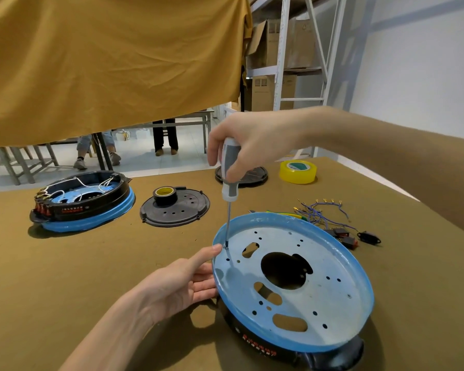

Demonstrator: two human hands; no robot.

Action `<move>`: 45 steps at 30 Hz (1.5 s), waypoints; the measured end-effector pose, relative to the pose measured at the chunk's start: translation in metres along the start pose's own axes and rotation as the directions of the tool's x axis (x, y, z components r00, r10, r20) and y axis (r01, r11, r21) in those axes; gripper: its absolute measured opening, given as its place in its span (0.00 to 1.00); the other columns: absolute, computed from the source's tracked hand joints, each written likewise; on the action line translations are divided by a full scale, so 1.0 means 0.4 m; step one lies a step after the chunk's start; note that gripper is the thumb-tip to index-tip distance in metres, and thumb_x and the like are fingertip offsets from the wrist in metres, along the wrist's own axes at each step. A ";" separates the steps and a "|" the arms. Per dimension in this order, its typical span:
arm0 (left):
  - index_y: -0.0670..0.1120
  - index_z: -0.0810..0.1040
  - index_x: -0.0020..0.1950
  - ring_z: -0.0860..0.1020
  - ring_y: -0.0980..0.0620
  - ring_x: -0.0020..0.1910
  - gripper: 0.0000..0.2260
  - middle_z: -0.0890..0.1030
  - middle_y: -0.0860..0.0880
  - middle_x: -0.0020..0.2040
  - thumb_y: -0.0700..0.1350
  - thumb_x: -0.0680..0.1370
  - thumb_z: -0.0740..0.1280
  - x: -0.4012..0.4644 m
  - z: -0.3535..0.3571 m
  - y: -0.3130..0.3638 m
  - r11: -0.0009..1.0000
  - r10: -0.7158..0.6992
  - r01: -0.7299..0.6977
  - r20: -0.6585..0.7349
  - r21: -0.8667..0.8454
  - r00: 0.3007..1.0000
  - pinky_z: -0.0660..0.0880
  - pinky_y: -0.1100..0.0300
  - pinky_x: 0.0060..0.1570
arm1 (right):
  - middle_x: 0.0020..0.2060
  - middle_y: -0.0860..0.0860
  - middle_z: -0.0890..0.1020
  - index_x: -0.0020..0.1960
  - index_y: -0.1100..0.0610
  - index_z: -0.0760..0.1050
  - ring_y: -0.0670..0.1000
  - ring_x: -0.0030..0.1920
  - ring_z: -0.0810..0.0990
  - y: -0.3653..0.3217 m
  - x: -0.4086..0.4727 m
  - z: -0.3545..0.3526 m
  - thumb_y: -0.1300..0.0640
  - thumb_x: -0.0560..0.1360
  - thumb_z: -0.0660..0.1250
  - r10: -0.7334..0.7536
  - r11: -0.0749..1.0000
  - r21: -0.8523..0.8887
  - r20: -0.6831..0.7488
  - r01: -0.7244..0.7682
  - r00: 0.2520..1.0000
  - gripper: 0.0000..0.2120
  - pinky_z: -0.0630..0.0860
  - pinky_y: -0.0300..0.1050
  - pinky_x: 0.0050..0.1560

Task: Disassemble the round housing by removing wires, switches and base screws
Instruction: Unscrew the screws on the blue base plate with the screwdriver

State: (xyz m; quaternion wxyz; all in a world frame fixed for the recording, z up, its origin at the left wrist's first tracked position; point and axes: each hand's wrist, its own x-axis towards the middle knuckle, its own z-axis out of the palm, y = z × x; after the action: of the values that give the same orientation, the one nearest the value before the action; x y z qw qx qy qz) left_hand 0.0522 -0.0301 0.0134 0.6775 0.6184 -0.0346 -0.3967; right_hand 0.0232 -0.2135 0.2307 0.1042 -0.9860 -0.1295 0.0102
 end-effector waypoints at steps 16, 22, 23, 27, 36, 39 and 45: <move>0.37 0.79 0.59 0.87 0.45 0.52 0.36 0.87 0.41 0.51 0.56 0.59 0.81 0.016 -0.007 -0.009 0.998 0.000 -0.001 0.018 0.058 1.000 0.84 0.55 0.47 | 0.38 0.49 0.77 0.53 0.54 0.74 0.48 0.34 0.76 0.017 -0.003 0.060 0.35 0.79 0.62 0.067 0.900 -0.405 -0.236 -0.161 0.969 0.21 0.68 0.43 0.29; 0.37 0.80 0.57 0.87 0.46 0.49 0.35 0.88 0.41 0.49 0.56 0.58 0.80 0.019 -0.002 -0.011 0.997 0.005 -0.005 0.002 0.082 1.000 0.84 0.58 0.43 | 0.45 0.40 0.75 0.56 0.50 0.78 0.42 0.40 0.76 0.009 -0.007 0.036 0.46 0.71 0.78 -0.024 0.994 -0.106 -0.118 0.011 0.993 0.17 0.71 0.33 0.32; 0.37 0.80 0.58 0.87 0.46 0.49 0.34 0.88 0.41 0.49 0.56 0.58 0.80 0.021 -0.002 -0.011 0.997 0.003 -0.003 0.006 0.077 1.000 0.84 0.57 0.43 | 0.44 0.39 0.73 0.56 0.48 0.78 0.40 0.40 0.75 0.007 -0.008 0.033 0.48 0.70 0.79 -0.055 0.996 -0.079 -0.088 0.048 0.995 0.18 0.69 0.31 0.32; 0.38 0.81 0.57 0.87 0.46 0.50 0.35 0.88 0.41 0.50 0.57 0.58 0.80 0.026 -0.003 -0.013 0.996 -0.005 0.004 0.009 0.092 1.000 0.84 0.57 0.44 | 0.35 0.46 0.81 0.46 0.54 0.78 0.45 0.34 0.79 0.001 0.008 0.048 0.33 0.76 0.66 -0.023 0.946 -0.321 -0.185 -0.038 0.983 0.23 0.68 0.33 0.26; 0.38 0.81 0.60 0.85 0.46 0.49 0.36 0.87 0.40 0.53 0.56 0.58 0.80 0.031 -0.006 -0.012 0.992 -0.036 0.032 0.025 0.126 0.999 0.81 0.49 0.61 | 0.44 0.48 0.81 0.56 0.46 0.76 0.47 0.39 0.80 -0.022 0.000 0.023 0.48 0.74 0.74 -0.006 0.992 -0.123 0.028 0.009 1.000 0.13 0.74 0.36 0.30; 0.37 0.80 0.61 0.85 0.45 0.50 0.34 0.86 0.38 0.54 0.56 0.62 0.81 0.028 -0.001 -0.012 0.991 -0.037 0.035 0.019 0.129 0.999 0.79 0.47 0.64 | 0.34 0.50 0.78 0.43 0.50 0.70 0.51 0.32 0.78 -0.011 0.007 0.057 0.36 0.79 0.62 0.055 0.923 -0.368 -0.154 -0.109 0.986 0.18 0.70 0.43 0.27; 0.36 0.80 0.63 0.82 0.44 0.52 0.24 0.82 0.35 0.62 0.51 0.74 0.74 0.027 0.003 -0.013 0.992 -0.044 0.045 -0.005 0.118 0.999 0.77 0.44 0.66 | 0.49 0.46 0.78 0.58 0.48 0.76 0.47 0.46 0.80 -0.014 0.002 0.023 0.51 0.73 0.76 0.015 0.988 -0.153 0.064 -0.005 0.998 0.16 0.75 0.39 0.36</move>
State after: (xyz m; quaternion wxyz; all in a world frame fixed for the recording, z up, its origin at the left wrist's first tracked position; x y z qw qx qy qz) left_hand 0.0564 -0.0368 0.0044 0.6307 0.6586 -0.0434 -0.4081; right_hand 0.0220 -0.2060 0.2229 0.0243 -0.9909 -0.1284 0.0330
